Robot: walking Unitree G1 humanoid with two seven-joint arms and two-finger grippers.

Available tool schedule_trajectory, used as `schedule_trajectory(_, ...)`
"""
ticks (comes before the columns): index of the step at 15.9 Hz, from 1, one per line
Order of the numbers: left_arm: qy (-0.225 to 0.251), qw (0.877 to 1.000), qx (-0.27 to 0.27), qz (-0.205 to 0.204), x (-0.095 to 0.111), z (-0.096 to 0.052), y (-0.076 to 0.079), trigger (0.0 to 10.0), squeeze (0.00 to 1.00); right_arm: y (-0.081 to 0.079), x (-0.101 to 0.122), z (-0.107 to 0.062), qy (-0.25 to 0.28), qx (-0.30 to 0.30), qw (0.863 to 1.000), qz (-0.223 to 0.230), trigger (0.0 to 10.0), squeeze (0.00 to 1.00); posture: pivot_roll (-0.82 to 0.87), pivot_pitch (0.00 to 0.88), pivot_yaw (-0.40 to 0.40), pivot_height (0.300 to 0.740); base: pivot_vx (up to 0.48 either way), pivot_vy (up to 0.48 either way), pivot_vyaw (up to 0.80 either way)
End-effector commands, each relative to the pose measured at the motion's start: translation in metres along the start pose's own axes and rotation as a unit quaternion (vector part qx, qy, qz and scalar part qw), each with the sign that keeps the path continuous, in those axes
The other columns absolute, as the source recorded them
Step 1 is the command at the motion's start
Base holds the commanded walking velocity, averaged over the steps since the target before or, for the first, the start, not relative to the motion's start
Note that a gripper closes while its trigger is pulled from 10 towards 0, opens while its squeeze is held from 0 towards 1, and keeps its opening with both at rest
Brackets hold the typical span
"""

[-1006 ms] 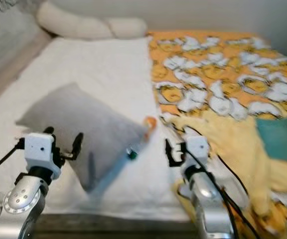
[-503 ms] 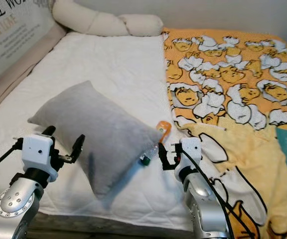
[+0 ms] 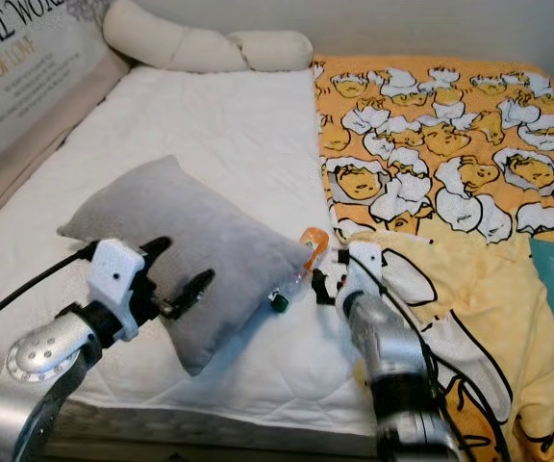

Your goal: Clean up the room

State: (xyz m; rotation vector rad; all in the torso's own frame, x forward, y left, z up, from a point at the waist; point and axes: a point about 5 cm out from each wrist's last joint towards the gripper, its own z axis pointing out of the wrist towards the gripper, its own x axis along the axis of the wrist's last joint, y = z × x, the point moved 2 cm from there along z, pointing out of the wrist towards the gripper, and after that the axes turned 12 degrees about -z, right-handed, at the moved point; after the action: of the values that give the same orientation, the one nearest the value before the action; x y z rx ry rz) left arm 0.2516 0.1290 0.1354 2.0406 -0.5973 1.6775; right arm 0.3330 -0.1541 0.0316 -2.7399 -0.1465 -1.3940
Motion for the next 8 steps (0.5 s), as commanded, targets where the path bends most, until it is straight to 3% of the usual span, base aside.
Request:
schedule_trajectory(1, -0.006, 0.999, -0.039, 0.016, 0.01, 0.0, 0.007, 10.0, 0.0, -0.007, 0.012, 0.007, -0.005, 0.027, 0.999, 0.022, 10.0, 0.0, 0.07, 0.0, 0.046, 0.74, 0.0, 0.0, 0.0)
schedule_trajectory(5, -0.033, 0.994, -0.103, 0.026, 0.019, -0.005, 0.016, 10.0, 0.0, -0.017, 0.034, 0.017, -0.009, 0.054, 0.997, 0.059, 10.0, 0.0, 0.09, 0.007, 0.053, 0.74, 0.0, 0.0, 0.0)
schedule_trajectory(8, -0.045, 0.992, -0.112, 0.026, 0.02, -0.01, 0.018, 10.0, 0.0, -0.019, 0.03, 0.02, -0.043, 0.049, 0.997, 0.043, 10.0, 0.0, 0.11, 0.028, 0.061, 0.74, 0.0, 0.0, 0.0)
